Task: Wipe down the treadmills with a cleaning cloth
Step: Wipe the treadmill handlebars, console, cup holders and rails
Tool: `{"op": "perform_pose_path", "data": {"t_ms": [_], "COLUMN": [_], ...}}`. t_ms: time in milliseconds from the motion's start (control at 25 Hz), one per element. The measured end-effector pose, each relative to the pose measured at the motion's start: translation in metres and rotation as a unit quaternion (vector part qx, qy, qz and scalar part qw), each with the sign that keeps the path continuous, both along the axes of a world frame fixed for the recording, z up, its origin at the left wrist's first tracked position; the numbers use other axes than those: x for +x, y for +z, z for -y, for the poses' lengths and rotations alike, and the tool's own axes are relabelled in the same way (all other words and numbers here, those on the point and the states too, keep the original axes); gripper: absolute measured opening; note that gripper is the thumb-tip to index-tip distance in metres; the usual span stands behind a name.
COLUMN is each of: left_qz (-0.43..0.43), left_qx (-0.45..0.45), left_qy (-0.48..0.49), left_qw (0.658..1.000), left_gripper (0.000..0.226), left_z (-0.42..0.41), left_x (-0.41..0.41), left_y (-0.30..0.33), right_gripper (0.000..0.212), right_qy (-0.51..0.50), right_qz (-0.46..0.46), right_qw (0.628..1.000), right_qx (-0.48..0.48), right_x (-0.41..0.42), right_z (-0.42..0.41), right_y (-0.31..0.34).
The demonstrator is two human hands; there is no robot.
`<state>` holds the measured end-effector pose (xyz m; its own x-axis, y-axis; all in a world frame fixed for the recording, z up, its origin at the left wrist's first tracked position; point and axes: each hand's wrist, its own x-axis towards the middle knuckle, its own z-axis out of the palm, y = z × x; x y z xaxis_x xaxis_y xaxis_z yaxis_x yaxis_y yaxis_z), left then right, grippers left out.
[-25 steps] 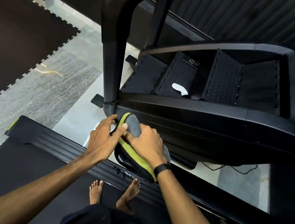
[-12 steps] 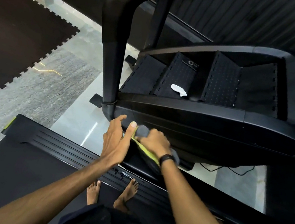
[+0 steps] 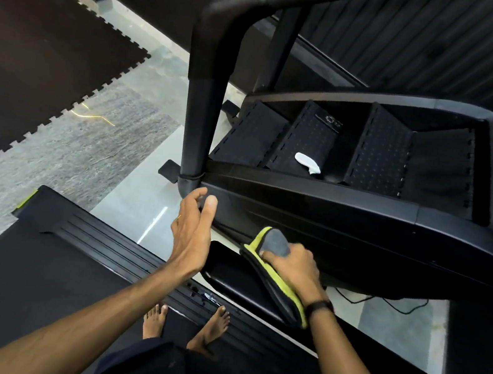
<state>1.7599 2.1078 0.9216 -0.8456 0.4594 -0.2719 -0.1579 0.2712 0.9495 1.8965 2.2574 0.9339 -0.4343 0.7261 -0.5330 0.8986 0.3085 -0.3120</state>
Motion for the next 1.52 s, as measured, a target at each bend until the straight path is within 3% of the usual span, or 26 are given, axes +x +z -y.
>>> {"op": "perform_pose_path", "data": {"t_ms": [40, 120, 240, 360, 440, 520, 600, 680, 800, 920, 1000, 1120, 1240, 1320, 1400, 1520], "left_qz": [0.003, 0.005, 0.000, 0.003, 0.011, 0.020, 0.012, -0.003, -0.036, -0.051, -0.047, -0.070, -0.093, -0.107, -0.126, -0.145], "left_qx": [0.000, 0.005, 0.006, 0.014, 0.015, 0.024, 0.026, 0.025, 0.037, 0.037, 0.032, 0.039, 0.039, 0.040, 0.045, 0.054], "left_qy": [0.003, 0.001, 0.009, 0.027, 0.022, 0.013, -0.017, -0.061, -0.103, -0.120, -0.122, -0.126, -0.167, -0.204, -0.221, -0.233], "left_qw": [1.000, 1.000, 1.000, 1.000, 1.000, 0.999, 0.999, 0.998, 0.993, 0.991, 0.991, 0.989, 0.981, 0.972, 0.966, 0.960], "left_gripper": [0.086, 0.082, 0.075, 0.073, 0.071, 0.071, 0.074, 0.077, 0.076, 0.075, 0.075, 0.066, 0.057, 0.055, 0.051, 0.051], "left_z": [0.001, 0.004, 0.007, 0.017, 0.025, 0.028, 0.025, 0.017, 0.006, -0.001, 0.000, 0.003, -0.003, -0.013, -0.025, -0.046], "left_x": [-0.001, -0.003, -0.008, -0.013, -0.014, -0.009, -0.002, 0.007, 0.011, 0.006, 0.006, 0.011, 0.016, 0.022, 0.029, 0.042], "left_y": [0.000, -0.001, -0.001, 0.002, 0.004, 0.007, 0.011, 0.016, 0.023, 0.023, 0.021, 0.022, 0.024, 0.024, 0.024, 0.022], "right_gripper": [0.057, 0.054, 0.041, 0.038, 0.044, 0.049, 0.052, 0.058, 0.060, 0.057, 0.061, 0.061, 0.053, 0.051, 0.039, 0.041], "right_qy": [0.014, 0.070, 0.135, 0.133, 0.047, -0.040, -0.037, 0.029, 0.082, 0.065, 0.034, -0.075, -0.038, 0.019, 0.042, 0.047], "right_qz": [0.045, 0.042, -0.092, -0.179, -0.134, -0.016, 0.077, 0.121, 0.008, -0.135, -0.104, 0.053, 0.148, 0.105, -0.022, -0.141], "right_qw": [0.999, 0.996, 0.980, 0.951, 0.973, 0.995, 0.996, 0.992, 0.994, 0.966, 0.969, 0.992, 0.988, 0.994, 0.997, 0.973], "right_qx": [-0.007, 0.021, 0.112, 0.214, 0.184, 0.087, -0.006, -0.026, 0.074, 0.209, 0.223, 0.086, -0.022, -0.003, 0.056, 0.175], "right_x": [-0.023, -0.068, -0.073, 0.004, 0.050, 0.059, 0.036, -0.001, -0.030, 0.028, 0.077, 0.100, 0.054, 0.011, -0.006, 0.048], "right_z": [0.001, 0.020, 0.069, 0.079, 0.042, -0.007, -0.033, -0.030, 0.012, 0.055, 0.039, -0.034, -0.055, -0.027, 0.012, 0.048], "right_y": [-0.006, -0.012, 0.002, 0.013, 0.011, 0.006, -0.009, -0.023, -0.017, 0.005, 0.013, 0.015, -0.007, -0.013, -0.002, 0.020]}}
